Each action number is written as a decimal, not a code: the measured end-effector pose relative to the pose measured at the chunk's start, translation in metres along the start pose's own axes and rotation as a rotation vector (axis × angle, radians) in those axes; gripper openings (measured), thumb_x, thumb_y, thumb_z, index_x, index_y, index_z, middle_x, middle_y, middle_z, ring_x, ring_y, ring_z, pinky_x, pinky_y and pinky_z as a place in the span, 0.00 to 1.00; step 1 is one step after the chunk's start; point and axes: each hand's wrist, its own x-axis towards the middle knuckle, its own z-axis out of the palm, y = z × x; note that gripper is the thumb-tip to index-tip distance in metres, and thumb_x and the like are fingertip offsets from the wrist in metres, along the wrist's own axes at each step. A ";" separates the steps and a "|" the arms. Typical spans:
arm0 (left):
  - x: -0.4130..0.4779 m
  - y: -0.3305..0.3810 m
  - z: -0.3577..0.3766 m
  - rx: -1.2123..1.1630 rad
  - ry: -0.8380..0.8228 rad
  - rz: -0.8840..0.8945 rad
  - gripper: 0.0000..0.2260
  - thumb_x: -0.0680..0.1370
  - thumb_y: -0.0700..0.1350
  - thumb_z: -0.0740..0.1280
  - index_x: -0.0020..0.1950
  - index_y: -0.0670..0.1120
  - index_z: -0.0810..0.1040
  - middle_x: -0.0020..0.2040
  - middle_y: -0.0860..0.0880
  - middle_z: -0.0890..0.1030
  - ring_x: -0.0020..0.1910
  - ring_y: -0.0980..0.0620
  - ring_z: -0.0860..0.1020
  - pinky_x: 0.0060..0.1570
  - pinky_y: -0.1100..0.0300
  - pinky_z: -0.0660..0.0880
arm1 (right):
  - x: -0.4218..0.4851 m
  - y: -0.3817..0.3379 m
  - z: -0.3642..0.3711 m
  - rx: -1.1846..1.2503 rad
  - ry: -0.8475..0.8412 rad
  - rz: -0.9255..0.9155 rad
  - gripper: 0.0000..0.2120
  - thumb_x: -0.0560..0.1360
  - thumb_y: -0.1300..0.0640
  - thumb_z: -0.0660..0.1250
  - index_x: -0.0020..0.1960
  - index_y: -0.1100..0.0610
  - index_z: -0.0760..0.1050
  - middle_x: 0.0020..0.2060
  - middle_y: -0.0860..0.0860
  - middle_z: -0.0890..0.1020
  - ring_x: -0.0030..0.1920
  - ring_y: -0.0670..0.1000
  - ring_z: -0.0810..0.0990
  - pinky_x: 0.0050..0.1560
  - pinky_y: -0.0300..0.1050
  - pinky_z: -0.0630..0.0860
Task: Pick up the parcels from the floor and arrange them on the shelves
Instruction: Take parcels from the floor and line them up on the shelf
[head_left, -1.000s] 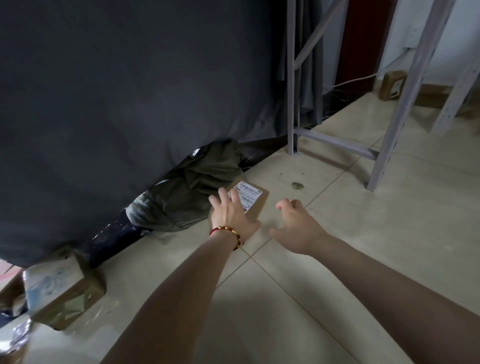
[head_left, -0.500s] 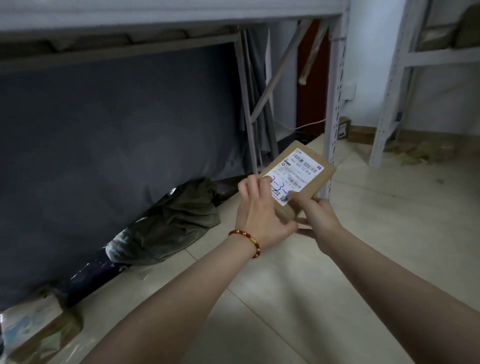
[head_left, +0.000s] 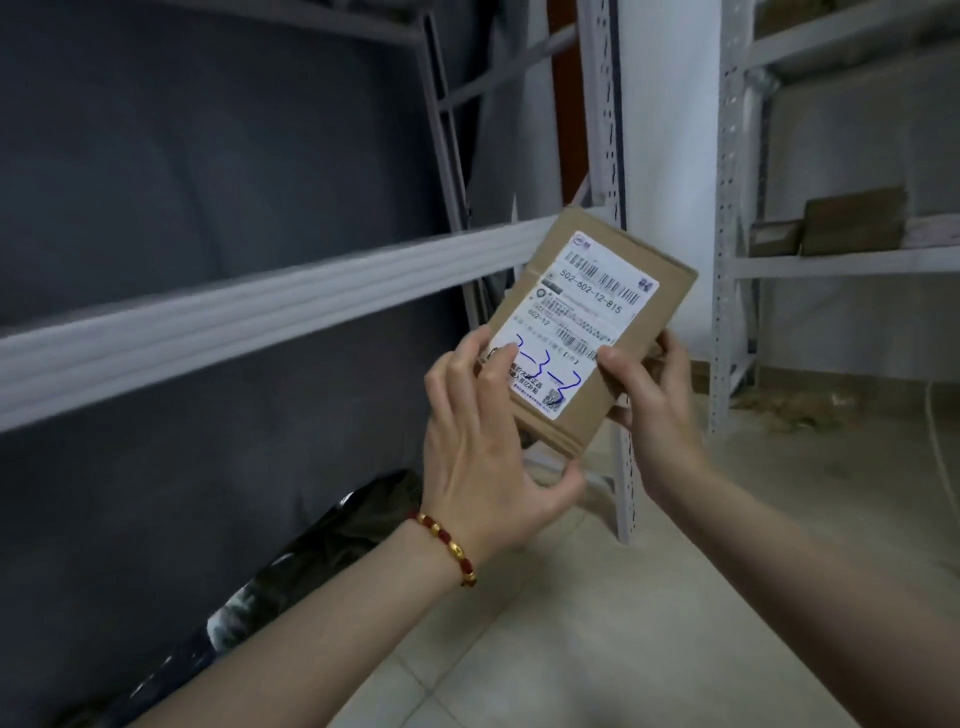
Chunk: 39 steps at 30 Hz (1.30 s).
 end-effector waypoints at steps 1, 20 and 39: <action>0.013 0.002 -0.008 0.020 0.009 0.000 0.43 0.62 0.59 0.73 0.71 0.39 0.65 0.72 0.42 0.63 0.68 0.40 0.64 0.60 0.52 0.71 | 0.008 -0.016 0.004 -0.012 -0.013 -0.032 0.45 0.63 0.43 0.73 0.76 0.51 0.59 0.65 0.50 0.77 0.61 0.48 0.80 0.62 0.55 0.78; 0.157 -0.095 -0.160 0.305 -0.073 -0.367 0.57 0.67 0.65 0.71 0.79 0.42 0.39 0.77 0.46 0.53 0.73 0.48 0.55 0.71 0.57 0.60 | 0.117 -0.136 0.217 -0.098 -0.547 -0.162 0.44 0.64 0.49 0.74 0.75 0.52 0.56 0.61 0.46 0.77 0.59 0.48 0.79 0.63 0.55 0.77; 0.127 -0.246 -0.223 0.469 -0.047 -0.764 0.27 0.73 0.44 0.72 0.68 0.48 0.64 0.61 0.49 0.75 0.59 0.49 0.76 0.55 0.51 0.78 | 0.100 -0.030 0.423 -0.196 -0.893 0.037 0.30 0.61 0.57 0.66 0.64 0.53 0.71 0.55 0.45 0.82 0.57 0.46 0.80 0.57 0.44 0.76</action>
